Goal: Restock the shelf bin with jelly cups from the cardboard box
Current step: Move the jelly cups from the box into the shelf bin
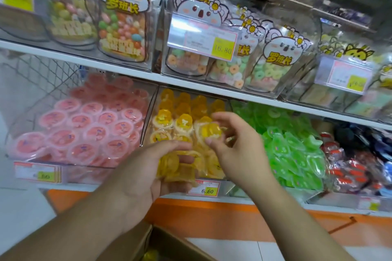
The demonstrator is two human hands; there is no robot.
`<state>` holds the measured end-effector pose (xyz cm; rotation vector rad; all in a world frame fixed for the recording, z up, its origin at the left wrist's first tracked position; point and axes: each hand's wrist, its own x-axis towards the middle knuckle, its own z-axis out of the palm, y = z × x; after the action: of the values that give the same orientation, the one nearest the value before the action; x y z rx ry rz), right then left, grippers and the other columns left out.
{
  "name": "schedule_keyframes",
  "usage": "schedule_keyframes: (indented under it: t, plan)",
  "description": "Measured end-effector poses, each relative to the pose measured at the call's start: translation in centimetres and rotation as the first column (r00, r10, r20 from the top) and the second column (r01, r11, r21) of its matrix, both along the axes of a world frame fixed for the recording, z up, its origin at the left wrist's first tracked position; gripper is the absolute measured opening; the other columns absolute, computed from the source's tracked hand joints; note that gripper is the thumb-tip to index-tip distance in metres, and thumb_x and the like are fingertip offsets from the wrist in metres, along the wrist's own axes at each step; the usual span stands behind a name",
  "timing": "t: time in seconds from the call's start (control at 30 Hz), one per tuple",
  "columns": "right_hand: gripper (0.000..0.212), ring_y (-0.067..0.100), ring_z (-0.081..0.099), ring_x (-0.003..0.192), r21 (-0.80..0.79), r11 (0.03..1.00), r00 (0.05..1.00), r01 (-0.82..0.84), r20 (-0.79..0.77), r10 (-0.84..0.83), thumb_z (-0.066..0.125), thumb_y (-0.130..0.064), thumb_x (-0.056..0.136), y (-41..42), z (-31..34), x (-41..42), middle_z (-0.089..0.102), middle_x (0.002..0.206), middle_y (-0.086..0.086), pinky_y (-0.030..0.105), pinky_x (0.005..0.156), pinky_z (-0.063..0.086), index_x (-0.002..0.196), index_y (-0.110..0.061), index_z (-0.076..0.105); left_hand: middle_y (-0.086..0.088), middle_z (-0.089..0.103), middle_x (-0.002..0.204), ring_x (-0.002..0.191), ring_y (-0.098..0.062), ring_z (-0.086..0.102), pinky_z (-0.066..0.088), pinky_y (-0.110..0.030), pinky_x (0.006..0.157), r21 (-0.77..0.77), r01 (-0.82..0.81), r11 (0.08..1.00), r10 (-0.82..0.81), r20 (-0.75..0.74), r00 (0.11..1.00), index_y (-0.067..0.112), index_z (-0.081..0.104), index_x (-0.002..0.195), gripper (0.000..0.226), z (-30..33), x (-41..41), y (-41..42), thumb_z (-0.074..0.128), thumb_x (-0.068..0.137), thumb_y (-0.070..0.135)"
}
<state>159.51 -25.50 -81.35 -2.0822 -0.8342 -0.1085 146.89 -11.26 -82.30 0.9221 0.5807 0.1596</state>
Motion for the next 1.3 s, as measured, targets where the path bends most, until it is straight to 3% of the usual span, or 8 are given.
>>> schedule_keyframes:
  t: [0.13,0.37,0.63,0.8,0.93,1.0,1.1,1.3]
  plan:
    - [0.035,0.022,0.066,0.094,-0.24,0.938,0.952,0.25,0.239,-0.193,0.079,-0.024,0.087,-0.1,-0.1,4.6,0.069,0.099,-0.001,0.03,0.074,0.048,0.117,-0.022,0.062,-0.025,0.071,0.082,0.075,-0.041,0.069,0.056,-0.036,0.038,-0.099,-0.042,0.994,0.038,-0.038,0.999,-0.007,0.072,0.098,0.027,1.0,-0.1,0.4,0.057,0.1,0.015]
    - [0.029,0.042,0.064,0.093,-0.45,0.815,0.846,0.365,0.526,-0.089,0.075,-0.023,0.079,1.0,-1.0,7.3,0.068,0.08,0.016,0.043,0.071,0.054,0.105,-0.015,0.068,-0.024,0.071,0.083,0.066,-0.039,0.071,0.057,-0.038,0.039,-0.122,-0.085,0.989,0.08,-0.044,0.996,-0.003,0.072,0.095,0.027,0.3,0.0,1.8,0.056,0.099,0.018]
    - [0.026,0.039,0.065,0.092,-0.482,0.79,0.824,0.378,0.565,-0.05,0.077,-0.035,0.081,1.5,-2.0,8.1,0.069,0.08,0.01,0.041,0.076,0.049,0.1,-0.02,0.066,-0.022,0.07,0.081,0.075,-0.039,0.068,0.056,-0.039,0.038,-0.108,-0.055,0.993,0.049,-0.059,0.997,-0.001,0.071,0.092,0.028,0.6,0.7,2.1,0.054,0.103,0.019]
    - [0.031,0.04,0.06,0.106,-0.512,0.732,0.802,0.45,0.592,-0.079,0.071,-0.033,0.081,1.4,-0.4,6.3,0.074,0.102,0.011,0.042,0.088,0.044,0.11,-0.021,0.073,-0.02,0.07,0.077,0.059,-0.035,0.07,0.056,-0.035,0.037,-0.076,-0.111,0.991,0.108,-0.042,0.993,0.0,0.069,0.09,0.035,0.1,0.7,1.9,0.052,0.106,0.026]
    - [0.032,0.013,0.065,0.105,-0.253,0.967,0.98,-0.035,0.179,0.082,0.072,-0.008,0.086,0.8,1.2,2.4,0.073,0.107,-0.008,0.031,0.092,0.052,0.112,-0.027,0.071,-0.019,0.078,0.095,0.079,-0.038,0.078,0.06,-0.036,0.049,-0.047,-0.185,0.982,0.186,0.024,0.982,0.001,0.077,0.098,0.035,-1.0,0.2,2.2,0.061,0.1,0.032]
    - [0.039,0.012,0.066,0.105,-0.128,0.946,0.954,-0.298,-0.017,0.299,0.075,0.0,0.085,0.5,1.5,0.1,0.071,0.106,-0.011,0.033,0.085,0.055,0.112,-0.028,0.071,-0.02,0.078,0.1,0.088,-0.038,0.078,0.06,-0.035,0.053,-0.054,-0.204,0.977,0.206,0.041,0.978,0.002,0.077,0.102,0.037,-1.1,-0.1,2.2,0.061,0.101,0.035]
    - [0.048,0.014,0.065,0.111,-0.179,0.878,0.894,-0.444,-0.024,0.447,0.076,0.0,0.087,0.1,1.1,-1.6,0.069,0.114,-0.014,0.033,0.086,0.055,0.122,-0.033,0.071,-0.023,0.077,0.102,0.092,-0.038,0.078,0.06,-0.034,0.055,-0.067,-0.185,0.981,0.189,0.076,0.979,0.001,0.075,0.106,0.037,-0.4,-0.6,1.8,0.059,0.103,0.034]
    - [0.042,0.015,0.063,0.109,-0.201,0.865,0.883,-0.459,0.005,0.47,0.082,-0.018,0.09,-0.2,0.8,-2.1,0.065,0.116,-0.014,0.031,0.081,0.053,0.127,-0.037,0.072,-0.028,0.075,0.103,0.089,-0.039,0.077,0.062,-0.035,0.058,-0.046,-0.115,0.992,0.119,0.1,0.988,0.001,0.073,0.112,0.038,0.4,-1.5,1.2,0.056,0.104,0.033]
